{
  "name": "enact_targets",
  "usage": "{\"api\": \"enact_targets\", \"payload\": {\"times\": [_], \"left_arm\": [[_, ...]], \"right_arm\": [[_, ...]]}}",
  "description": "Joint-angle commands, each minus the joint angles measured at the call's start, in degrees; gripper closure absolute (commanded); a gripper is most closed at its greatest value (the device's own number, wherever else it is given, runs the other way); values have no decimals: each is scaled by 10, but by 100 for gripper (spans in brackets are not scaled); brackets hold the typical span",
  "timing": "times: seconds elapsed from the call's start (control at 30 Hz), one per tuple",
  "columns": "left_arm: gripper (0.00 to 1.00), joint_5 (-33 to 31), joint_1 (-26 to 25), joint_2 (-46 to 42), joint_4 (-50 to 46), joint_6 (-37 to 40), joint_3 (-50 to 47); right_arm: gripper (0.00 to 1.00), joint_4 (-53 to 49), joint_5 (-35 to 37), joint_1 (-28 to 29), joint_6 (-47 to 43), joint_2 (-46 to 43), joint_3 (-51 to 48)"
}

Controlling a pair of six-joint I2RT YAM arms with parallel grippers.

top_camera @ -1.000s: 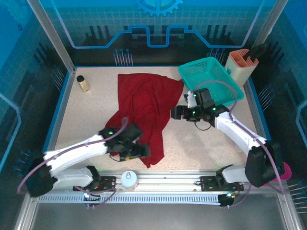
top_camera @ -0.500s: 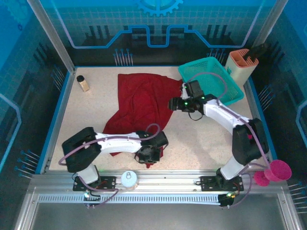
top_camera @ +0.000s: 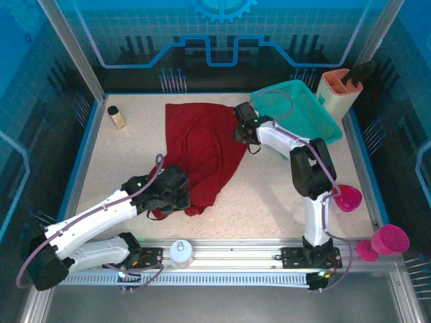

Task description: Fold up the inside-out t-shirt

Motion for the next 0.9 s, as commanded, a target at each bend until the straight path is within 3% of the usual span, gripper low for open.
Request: {"api": "enact_targets", "payload": {"times": [0.0,0.2,0.23,0.37,0.43,0.67,0.87], "left_arm": [[100,-3,4,-15,-29,6,-13],[100,-13,12,-29,-40,10,-10],[100,-15,15,-32,-41,10,-11],[100,-21,35,-47,-43,10,-9],[100,-30,50,-55,-49,13,-1],[100,-58,174,-77,-59,73,77],[100,-90,299,-48,-61,217,229]], "right_arm": [[42,-29,40,-4,24,42,48],[49,-46,40,-4,48,101,99],[54,-47,42,-4,50,109,105],[90,-49,44,-5,49,132,119],[100,-51,44,-7,49,130,123],[100,-51,20,-13,58,43,124],[100,-59,18,-8,36,-90,111]]}}
